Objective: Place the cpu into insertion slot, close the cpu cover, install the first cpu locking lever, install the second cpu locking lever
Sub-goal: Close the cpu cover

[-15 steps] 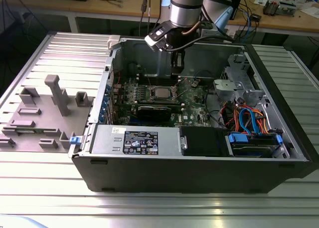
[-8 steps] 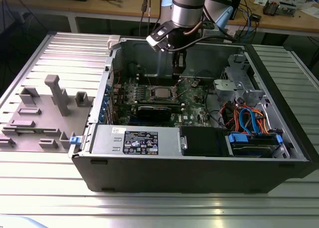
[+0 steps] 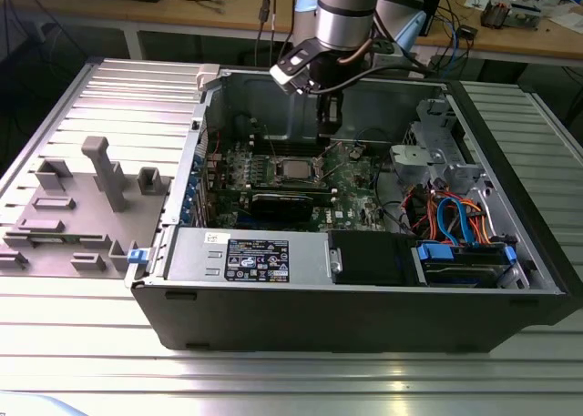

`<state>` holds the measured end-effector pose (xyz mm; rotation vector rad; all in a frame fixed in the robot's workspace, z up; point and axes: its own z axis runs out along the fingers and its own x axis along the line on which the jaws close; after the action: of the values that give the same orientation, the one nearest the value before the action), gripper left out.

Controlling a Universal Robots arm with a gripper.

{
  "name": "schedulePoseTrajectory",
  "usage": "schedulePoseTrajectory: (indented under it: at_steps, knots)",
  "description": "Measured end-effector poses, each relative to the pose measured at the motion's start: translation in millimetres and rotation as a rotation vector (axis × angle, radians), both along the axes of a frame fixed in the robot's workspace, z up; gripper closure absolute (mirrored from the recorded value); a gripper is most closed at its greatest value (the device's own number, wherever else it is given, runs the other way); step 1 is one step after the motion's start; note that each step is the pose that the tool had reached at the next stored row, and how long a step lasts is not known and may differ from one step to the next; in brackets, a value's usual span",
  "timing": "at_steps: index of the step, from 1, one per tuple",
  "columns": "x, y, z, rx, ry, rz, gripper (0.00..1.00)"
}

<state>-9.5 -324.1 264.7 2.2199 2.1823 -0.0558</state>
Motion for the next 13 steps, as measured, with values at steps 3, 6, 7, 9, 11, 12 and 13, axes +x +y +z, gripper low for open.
schedulePoseTrajectory:
  at_steps: [3,6,7,9,11,12,13]
  knots:
    - [1.8,0.0,0.0,-0.0001,0.0,0.0,0.89]
    - [4.2,0.0,0.0,-0.0001,0.0,0.0,0.89]
    - [4.9,0.0,0.0,-0.0002,0.0,0.0,0.89]
    - [6.3,0.0,0.0,-0.0001,0.0,0.0,0.89]
    - [7.6,0.0,0.0,-0.0001,0.0,0.0,0.89]
    - [8.6,0.0,0.0,-0.0002,0.0,0.0,0.89]
    - [9.2,0.0,0.0,-0.0002,0.0,0.0,0.89]
